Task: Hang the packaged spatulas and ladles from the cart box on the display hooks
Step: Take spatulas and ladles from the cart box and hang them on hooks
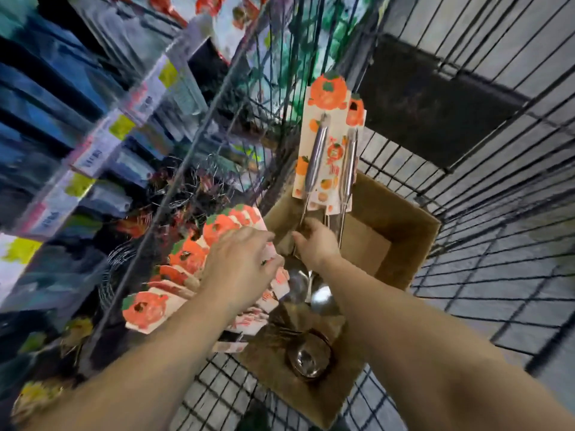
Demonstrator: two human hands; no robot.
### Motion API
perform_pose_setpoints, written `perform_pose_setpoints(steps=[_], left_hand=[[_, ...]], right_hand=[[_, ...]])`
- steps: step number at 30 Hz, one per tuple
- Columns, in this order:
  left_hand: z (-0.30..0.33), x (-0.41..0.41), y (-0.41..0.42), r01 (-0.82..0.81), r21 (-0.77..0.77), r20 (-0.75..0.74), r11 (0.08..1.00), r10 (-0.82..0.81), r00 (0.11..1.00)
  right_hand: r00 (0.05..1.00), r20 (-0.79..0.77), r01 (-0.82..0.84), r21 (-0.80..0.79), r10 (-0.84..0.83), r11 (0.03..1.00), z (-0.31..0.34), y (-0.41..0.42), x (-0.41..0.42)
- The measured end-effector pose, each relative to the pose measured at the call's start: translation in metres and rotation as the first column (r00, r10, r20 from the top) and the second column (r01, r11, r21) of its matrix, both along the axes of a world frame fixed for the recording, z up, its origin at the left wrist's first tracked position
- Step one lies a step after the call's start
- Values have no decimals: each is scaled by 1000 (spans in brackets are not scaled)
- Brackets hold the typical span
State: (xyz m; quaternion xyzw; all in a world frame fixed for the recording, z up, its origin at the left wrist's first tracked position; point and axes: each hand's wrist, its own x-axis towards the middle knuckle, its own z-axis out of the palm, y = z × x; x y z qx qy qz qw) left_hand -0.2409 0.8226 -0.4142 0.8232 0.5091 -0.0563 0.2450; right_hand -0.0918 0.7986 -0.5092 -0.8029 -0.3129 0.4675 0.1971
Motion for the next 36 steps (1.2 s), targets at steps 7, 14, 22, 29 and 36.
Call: perform_pose_setpoints(steps=[7, 14, 22, 29, 36], left_hand=[[1, 4, 6, 26, 24, 8, 999, -27, 1000], [-3, 51, 10, 2, -111, 42, 994, 2, 999], [-14, 85, 5, -230, -420, 399, 878, 406, 822], [-25, 66, 6, -322, -331, 362, 887, 435, 824], [-36, 53, 0, -315, -264, 351, 912, 395, 849]], right_hand=[[998, -3, 69, 79, -69, 994, 21, -5, 13], [999, 40, -35, 270, 25, 962, 97, 0, 58], [997, -74, 33, 421, -3, 906, 106, 13, 70], [991, 86, 113, -127, -103, 985, 12, -35, 69], [1000, 23, -6, -270, 12, 963, -32, -50, 49]])
